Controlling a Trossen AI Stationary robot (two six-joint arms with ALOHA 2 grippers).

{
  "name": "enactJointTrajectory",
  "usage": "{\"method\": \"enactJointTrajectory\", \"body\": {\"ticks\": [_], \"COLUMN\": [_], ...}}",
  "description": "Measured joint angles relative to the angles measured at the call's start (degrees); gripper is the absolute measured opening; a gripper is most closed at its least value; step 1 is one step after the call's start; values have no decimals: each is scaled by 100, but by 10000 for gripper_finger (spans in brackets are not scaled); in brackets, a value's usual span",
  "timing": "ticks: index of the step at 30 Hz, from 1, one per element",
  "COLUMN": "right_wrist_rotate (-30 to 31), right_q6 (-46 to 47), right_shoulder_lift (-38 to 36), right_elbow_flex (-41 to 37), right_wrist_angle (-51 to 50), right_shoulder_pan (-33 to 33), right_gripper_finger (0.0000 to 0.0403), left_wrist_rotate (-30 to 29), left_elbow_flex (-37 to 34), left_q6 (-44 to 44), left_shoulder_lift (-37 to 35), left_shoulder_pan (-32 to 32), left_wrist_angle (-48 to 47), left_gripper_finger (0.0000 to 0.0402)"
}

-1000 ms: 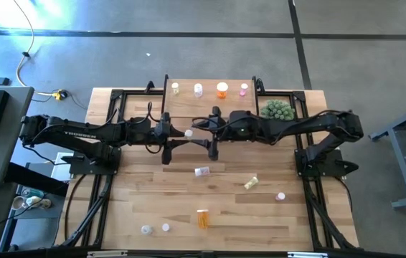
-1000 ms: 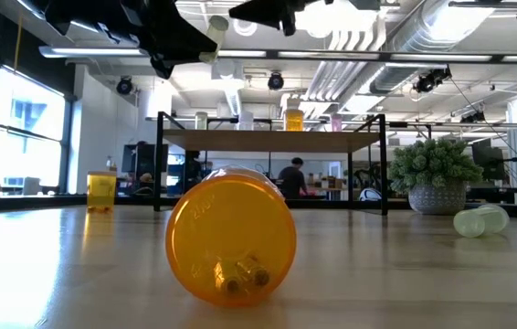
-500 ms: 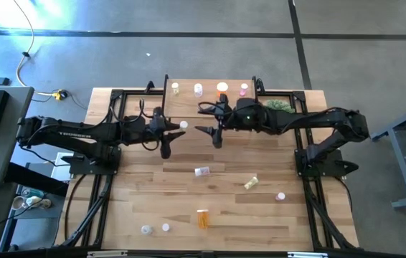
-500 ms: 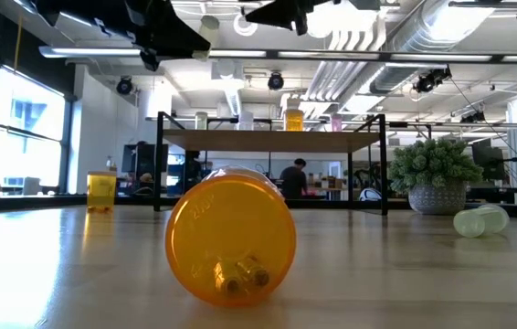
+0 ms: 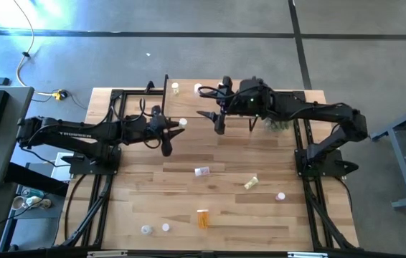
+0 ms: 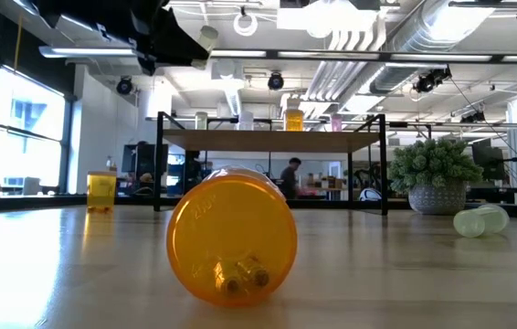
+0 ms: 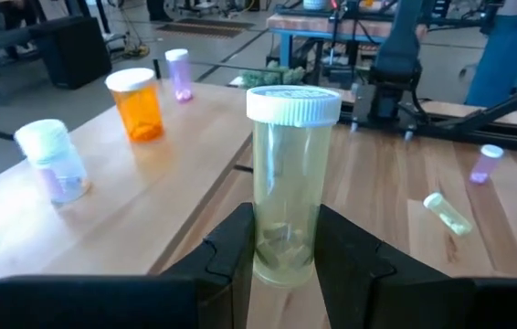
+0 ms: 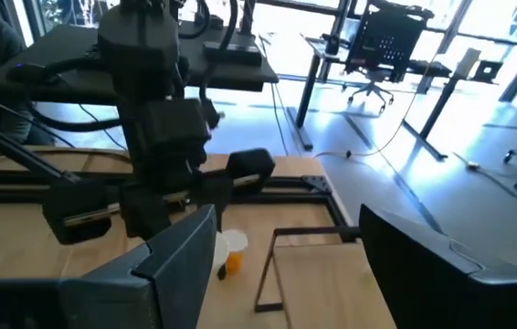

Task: Pick and place medicine bottles onto shelf by color
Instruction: Put the top yellow pill bottle aligned with the other yellow pill bottle on the shelf

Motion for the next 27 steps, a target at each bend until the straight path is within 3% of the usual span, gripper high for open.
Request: {"method": "enactJointTrajectory", "body": {"ticks": [16,24,27], "right_wrist_rotate": [0,-8,-278], "right_q6": [-347,-508,-507], "right_shoulder_lift": [136,526,697], "right_elbow_flex": [271,271,271], "right_wrist_angle": [-280,-14,130], "right_shoulder_pan": [-9,-81,-140], "right_gripper_finger": [261,261,261], "left_wrist_rotate": [560,1077,1255], "left_elbow_flex": [-16,-961,-1151], "left_q6": [62,-130,-119], "left_shoulder_lift": [-636,-756,-820], "left_shoulder_pan": [949,1017,1015], "left_wrist_angle": [-686,806,1049], "left_gripper_finger": [87,87,87]}}
